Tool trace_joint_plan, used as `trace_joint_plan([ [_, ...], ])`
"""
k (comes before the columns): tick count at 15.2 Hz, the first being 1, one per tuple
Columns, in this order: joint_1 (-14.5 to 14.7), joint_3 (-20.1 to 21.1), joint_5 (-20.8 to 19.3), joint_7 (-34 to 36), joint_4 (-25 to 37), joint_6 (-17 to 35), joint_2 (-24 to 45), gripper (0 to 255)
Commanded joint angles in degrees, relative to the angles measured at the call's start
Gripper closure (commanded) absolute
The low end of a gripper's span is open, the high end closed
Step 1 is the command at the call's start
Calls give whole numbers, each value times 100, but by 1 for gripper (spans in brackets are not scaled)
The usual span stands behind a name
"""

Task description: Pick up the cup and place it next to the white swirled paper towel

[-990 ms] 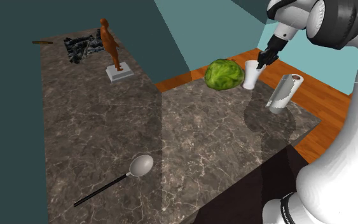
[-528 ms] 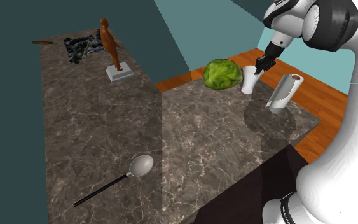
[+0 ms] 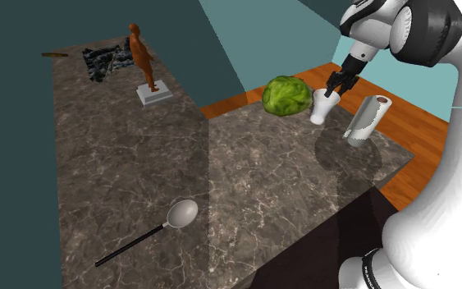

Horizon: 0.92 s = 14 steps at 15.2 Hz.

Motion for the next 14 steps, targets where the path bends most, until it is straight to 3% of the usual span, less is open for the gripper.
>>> trace_joint_plan([
  [1, 0, 0, 0, 0, 0, 0, 0, 0],
  [4, 0, 0, 0, 0, 1, 0, 1, 0],
  [8, -124, -73, -111, 98, 507, -626, -124, 0],
  [14, -125, -73, -112, 98, 507, -626, -124, 0],
])
